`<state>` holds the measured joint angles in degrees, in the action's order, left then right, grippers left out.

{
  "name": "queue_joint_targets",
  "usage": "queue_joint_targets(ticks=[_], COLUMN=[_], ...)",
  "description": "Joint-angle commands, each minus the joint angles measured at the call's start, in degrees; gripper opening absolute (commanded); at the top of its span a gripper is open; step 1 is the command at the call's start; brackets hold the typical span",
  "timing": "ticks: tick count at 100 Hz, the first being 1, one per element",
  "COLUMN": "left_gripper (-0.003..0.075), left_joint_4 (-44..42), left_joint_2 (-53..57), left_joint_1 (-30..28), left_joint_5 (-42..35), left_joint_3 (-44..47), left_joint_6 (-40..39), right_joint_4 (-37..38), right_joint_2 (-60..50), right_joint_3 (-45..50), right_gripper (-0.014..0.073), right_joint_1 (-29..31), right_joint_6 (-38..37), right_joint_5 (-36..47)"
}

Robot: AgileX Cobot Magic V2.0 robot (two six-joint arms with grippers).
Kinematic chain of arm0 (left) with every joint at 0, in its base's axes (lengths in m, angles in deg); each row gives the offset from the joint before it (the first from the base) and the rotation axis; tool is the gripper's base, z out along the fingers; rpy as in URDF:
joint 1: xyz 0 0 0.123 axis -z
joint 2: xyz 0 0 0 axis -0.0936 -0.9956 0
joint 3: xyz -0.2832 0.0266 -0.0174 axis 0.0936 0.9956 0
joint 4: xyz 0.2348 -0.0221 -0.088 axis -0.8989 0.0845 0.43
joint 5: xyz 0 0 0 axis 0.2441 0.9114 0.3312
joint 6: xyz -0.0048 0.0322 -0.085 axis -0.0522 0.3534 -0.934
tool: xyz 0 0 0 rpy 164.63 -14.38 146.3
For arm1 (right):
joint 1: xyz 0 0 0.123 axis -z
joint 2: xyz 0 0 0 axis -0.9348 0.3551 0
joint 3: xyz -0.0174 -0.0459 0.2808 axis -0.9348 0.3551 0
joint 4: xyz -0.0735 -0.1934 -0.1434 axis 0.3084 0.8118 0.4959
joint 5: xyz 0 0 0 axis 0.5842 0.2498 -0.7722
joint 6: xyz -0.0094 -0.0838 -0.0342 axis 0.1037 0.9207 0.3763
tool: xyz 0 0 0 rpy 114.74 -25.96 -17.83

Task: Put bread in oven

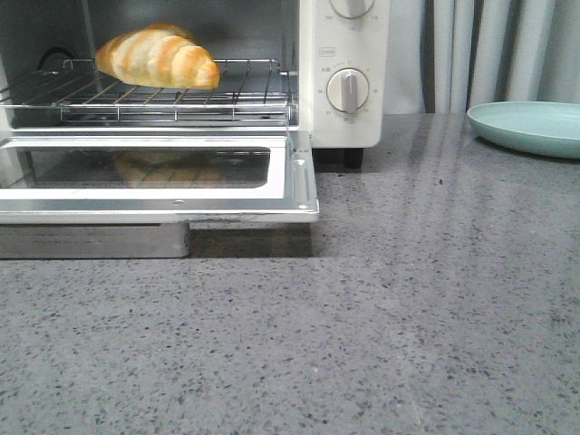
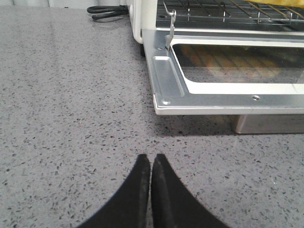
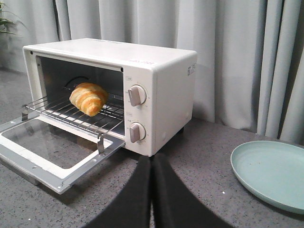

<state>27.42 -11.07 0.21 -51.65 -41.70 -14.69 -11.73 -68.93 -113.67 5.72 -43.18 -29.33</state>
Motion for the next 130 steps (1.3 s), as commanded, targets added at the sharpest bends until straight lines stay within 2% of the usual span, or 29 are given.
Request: queue_joint_targets(ticks=[1,16,23,29,38,46,55,62,67,74,84,97,108,114,130], left_gripper=[-0.0021,-0.0021,-0.0021,-0.0021,-0.0021,-0.0021,-0.0021,-0.0021,-0.0021,-0.0021,-0.0021,-0.0021,-0.0021,-0.0021,-0.0021], left_joint_4=[0.41,0.41,0.41,0.41,0.41,0.41,0.41,0.41,0.41,0.41,0.41,0.41,0.41,0.41,0.41], left_joint_2=[1.75,1.75,1.75,1.75,1.75,1.75,1.75,1.75,1.75,1.75,1.75,1.75,1.75,1.75,1.75], left_joint_1=[-0.07,-0.07,-0.07,-0.07,-0.07,-0.07,-0.07,-0.07,-0.07,-0.07,-0.07,-0.07,-0.07,-0.07,-0.07], left_joint_5=[-3.01,-3.01,-3.01,-3.01,-3.01,-3.01,-3.01,-3.01,-3.01,-3.01,-3.01,-3.01,-3.01,-3.01,-3.01], left_joint_3=[1.36,1.36,1.36,1.36,1.36,1.36,1.36,1.36,1.36,1.36,1.36,1.36,1.36,1.36,1.26], left_joint_6=[-0.48,-0.48,-0.48,-0.48,-0.48,-0.48,-0.48,-0.48,-0.48,-0.48,-0.48,-0.48,-0.48,-0.48,-0.48], right_joint_4=[2.77,2.77,4.17,4.98,5.85,5.44,2.14,-5.23,-14.28,-23.32,-29.46,-33.17,-36.94,-37.91,-37.91], right_joint_2=[0.91,0.91,0.91,0.91,0.91,0.91,1.02,1.02,1.02,1.02,1.02,1.02,0.09,-0.91,-5.19], right_joint_3=[-1.27,-1.27,-0.97,0.20,3.19,6.95,11.55,14.89,16.92,19.83,23.95,29.26,32.02,32.02,32.02], right_gripper=[-0.0048,-0.0048,-0.0048,-0.0048,-0.0048,-0.0048,-0.0048,-0.0048,-0.0048,-0.0048,-0.0048,-0.0048,-0.0048,-0.0048,-0.0048], right_joint_1=[0.21,0.21,0.34,1.34,3.82,6.86,11.93,17.00,21.29,28.01,37.74,47.59,54.23,57.00,59.53], right_joint_6=[-0.11,-0.11,-0.11,-0.11,-0.11,-0.11,0.40,3.78,9.91,18.85,26.34,27.06,27.06,27.06,27.06], right_joint_5=[3.38,3.27,-0.77,-1.09,3.03,11.14,20.15,24.37,26.19,29.55,36.01,42.19,42.35,38.49,30.49])
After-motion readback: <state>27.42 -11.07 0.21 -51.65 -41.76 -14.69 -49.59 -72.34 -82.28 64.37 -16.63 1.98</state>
